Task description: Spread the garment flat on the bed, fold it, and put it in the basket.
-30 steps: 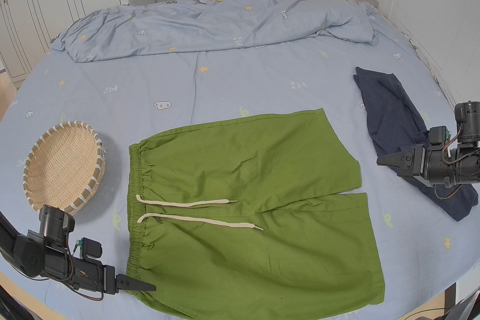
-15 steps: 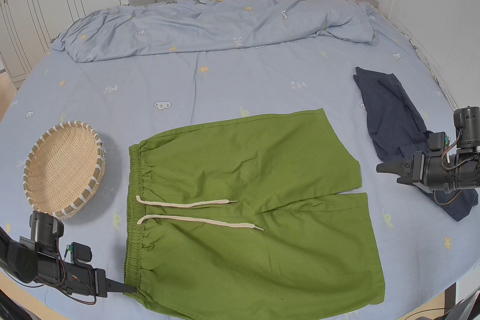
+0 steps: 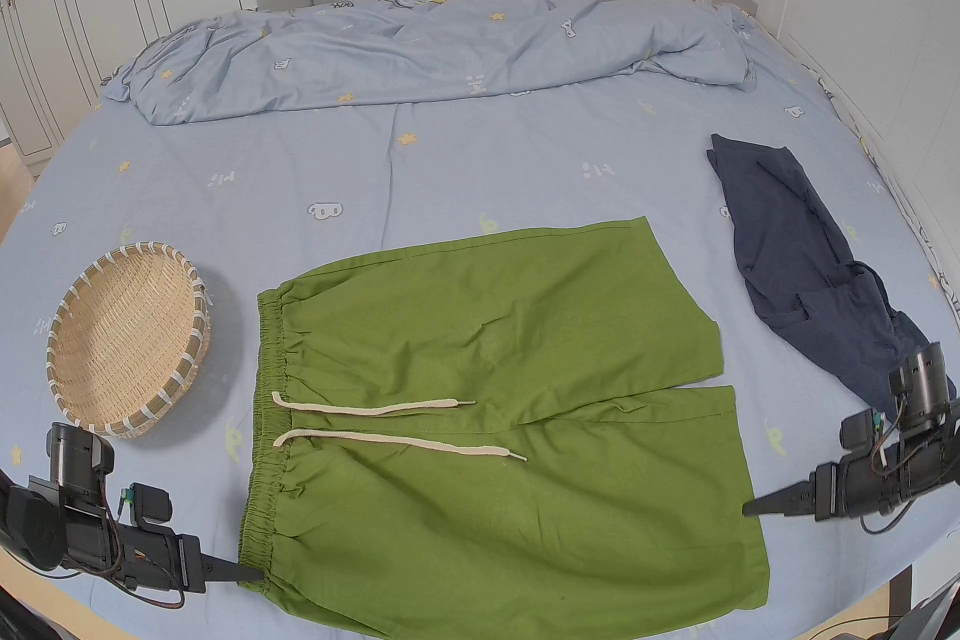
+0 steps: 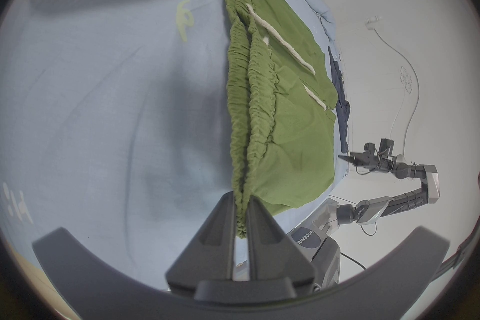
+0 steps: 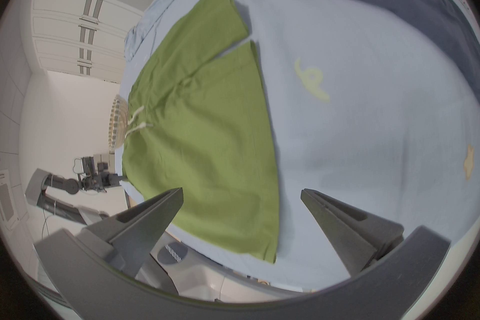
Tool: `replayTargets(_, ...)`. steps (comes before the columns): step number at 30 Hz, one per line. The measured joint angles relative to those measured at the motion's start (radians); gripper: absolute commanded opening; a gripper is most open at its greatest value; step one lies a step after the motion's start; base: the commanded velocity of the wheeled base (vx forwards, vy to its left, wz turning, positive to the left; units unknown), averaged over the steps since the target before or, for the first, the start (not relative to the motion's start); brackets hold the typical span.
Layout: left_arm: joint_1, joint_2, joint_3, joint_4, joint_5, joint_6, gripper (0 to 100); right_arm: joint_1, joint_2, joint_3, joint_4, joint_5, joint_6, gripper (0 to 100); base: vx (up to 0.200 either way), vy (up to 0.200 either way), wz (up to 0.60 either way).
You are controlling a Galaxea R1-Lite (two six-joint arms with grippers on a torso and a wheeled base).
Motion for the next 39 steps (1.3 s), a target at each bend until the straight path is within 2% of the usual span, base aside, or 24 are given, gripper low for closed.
replayTargets(6, -0.004, 0.002, 0.003, -0.001, -0.001, -0.001, 0, 0.019, -0.054, 0.130, 0.005, 0.018, -0.038, 100, 0.000, 0.000, 0.00)
replayTargets(11, -0.007, 0.003, 0.003, -0.001, -0.001, -0.001, 0, 0.028, -0.075, 0.175, 0.010, 0.038, -0.044, 100, 0.000, 0.000, 0.00)
replayTargets(18, -0.010, 0.004, 0.003, -0.001, -0.001, -0.001, 0, 0.031, -0.045, 0.183, 0.009, 0.096, -0.053, 100, 0.000, 0.000, 0.00)
replayTargets(27, -0.013, 0.010, -0.001, -0.001, -0.001, -0.001, 0, 0.027, 0.110, 0.183, 0.004, 0.112, -0.151, 100, 0.000, 0.000, 0.00)
replayTargets(33, -0.016, 0.016, -0.003, -0.001, -0.001, -0.001, 0, 0.030, 0.163, 0.180, -0.017, 0.186, -0.155, 100, 0.000, 0.000, 0.00)
replayTargets(39, -0.016, 0.018, -0.003, -0.001, -0.001, -0.001, 0, 0.024, 0.188, 0.184, -0.081, 0.213, -0.153, 100, 0.000, 0.000, 0.00)
